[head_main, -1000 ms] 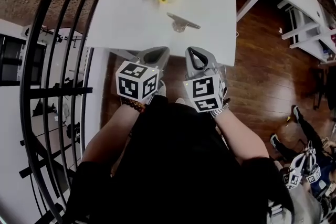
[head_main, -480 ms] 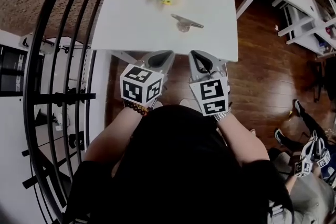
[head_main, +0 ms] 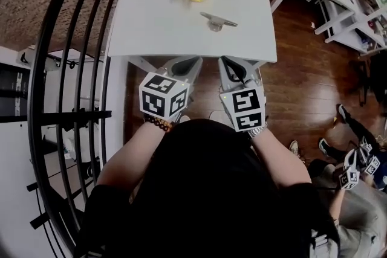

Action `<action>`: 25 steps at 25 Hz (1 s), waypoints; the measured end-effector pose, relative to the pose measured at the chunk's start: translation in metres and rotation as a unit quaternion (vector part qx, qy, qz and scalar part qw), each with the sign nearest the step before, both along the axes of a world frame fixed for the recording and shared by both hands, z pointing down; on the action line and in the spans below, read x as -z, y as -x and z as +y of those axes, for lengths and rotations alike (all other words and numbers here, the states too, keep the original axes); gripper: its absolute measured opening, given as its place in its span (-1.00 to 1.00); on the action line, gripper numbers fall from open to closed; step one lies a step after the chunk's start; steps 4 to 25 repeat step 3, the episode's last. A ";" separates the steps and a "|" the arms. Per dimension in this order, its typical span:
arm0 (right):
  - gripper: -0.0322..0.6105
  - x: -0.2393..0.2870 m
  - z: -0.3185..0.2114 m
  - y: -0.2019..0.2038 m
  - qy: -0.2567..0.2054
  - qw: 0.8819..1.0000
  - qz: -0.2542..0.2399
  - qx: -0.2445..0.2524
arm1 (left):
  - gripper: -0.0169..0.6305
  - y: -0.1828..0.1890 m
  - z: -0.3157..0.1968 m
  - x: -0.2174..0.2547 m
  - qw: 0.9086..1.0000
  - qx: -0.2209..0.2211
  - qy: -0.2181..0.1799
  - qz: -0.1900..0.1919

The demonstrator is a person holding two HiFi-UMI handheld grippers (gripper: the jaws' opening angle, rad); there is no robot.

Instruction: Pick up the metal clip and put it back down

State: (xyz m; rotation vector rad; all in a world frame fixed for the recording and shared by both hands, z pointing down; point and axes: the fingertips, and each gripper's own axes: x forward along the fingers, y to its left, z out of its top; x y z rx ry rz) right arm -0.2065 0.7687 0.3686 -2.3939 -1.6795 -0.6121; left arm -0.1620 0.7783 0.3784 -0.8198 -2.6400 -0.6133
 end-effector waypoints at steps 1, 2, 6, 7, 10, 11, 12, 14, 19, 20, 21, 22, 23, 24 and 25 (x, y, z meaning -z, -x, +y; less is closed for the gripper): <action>-0.92 0.000 -0.002 -0.003 0.000 1.000 0.000 -0.001 | -0.90 -0.003 -0.002 0.000 1.000 -0.001 -0.001 -0.001; -0.92 0.000 -0.003 -0.006 -0.001 1.000 -0.001 -0.002 | -0.90 -0.006 -0.004 0.000 1.000 -0.002 -0.001 -0.002; -0.92 0.001 -0.005 -0.009 -0.001 1.000 -0.001 -0.003 | -0.90 -0.009 -0.006 0.001 1.000 -0.003 -0.001 -0.003; -0.92 0.001 -0.005 -0.009 -0.001 1.000 -0.001 -0.003 | -0.90 -0.009 -0.006 0.001 1.000 -0.003 -0.001 -0.003; -0.92 0.001 -0.005 -0.009 -0.001 1.000 -0.001 -0.003 | -0.90 -0.009 -0.006 0.001 1.000 -0.003 -0.001 -0.003; -0.92 0.001 -0.005 -0.009 -0.001 1.000 -0.001 -0.003 | -0.90 -0.009 -0.006 0.001 1.000 -0.003 -0.001 -0.003; -0.92 0.001 -0.005 -0.009 -0.001 1.000 -0.001 -0.003 | -0.90 -0.009 -0.006 0.001 1.000 -0.003 -0.001 -0.003; -0.92 0.001 -0.005 -0.009 -0.001 1.000 -0.001 -0.003 | -0.90 -0.009 -0.006 0.001 1.000 -0.003 -0.001 -0.003; -0.92 0.001 -0.005 -0.009 -0.001 1.000 -0.001 -0.003 | -0.90 -0.009 -0.006 0.001 1.000 -0.003 -0.001 -0.003; -0.92 0.001 -0.005 -0.009 -0.001 1.000 -0.001 -0.003 | -0.90 -0.009 -0.006 0.001 1.000 -0.003 -0.001 -0.003; -0.92 0.001 -0.005 -0.009 -0.001 1.000 -0.001 -0.003 | -0.90 -0.009 -0.006 0.001 1.000 -0.003 -0.001 -0.003; -0.92 0.001 -0.005 -0.009 -0.001 1.000 -0.001 -0.003 | -0.90 -0.009 -0.006 0.001 1.000 -0.003 -0.001 -0.003; -0.92 0.001 -0.005 -0.009 -0.001 1.000 -0.001 -0.003 | -0.90 -0.009 -0.006 0.001 1.000 -0.003 -0.001 -0.003; -0.92 0.001 -0.005 -0.009 -0.001 1.000 -0.001 -0.003 | -0.90 -0.009 -0.006 0.001 1.000 -0.003 -0.001 -0.003; -0.92 0.001 -0.005 -0.009 -0.001 1.000 -0.001 -0.003 | -0.90 -0.009 -0.006 0.001 1.000 -0.003 -0.001 -0.003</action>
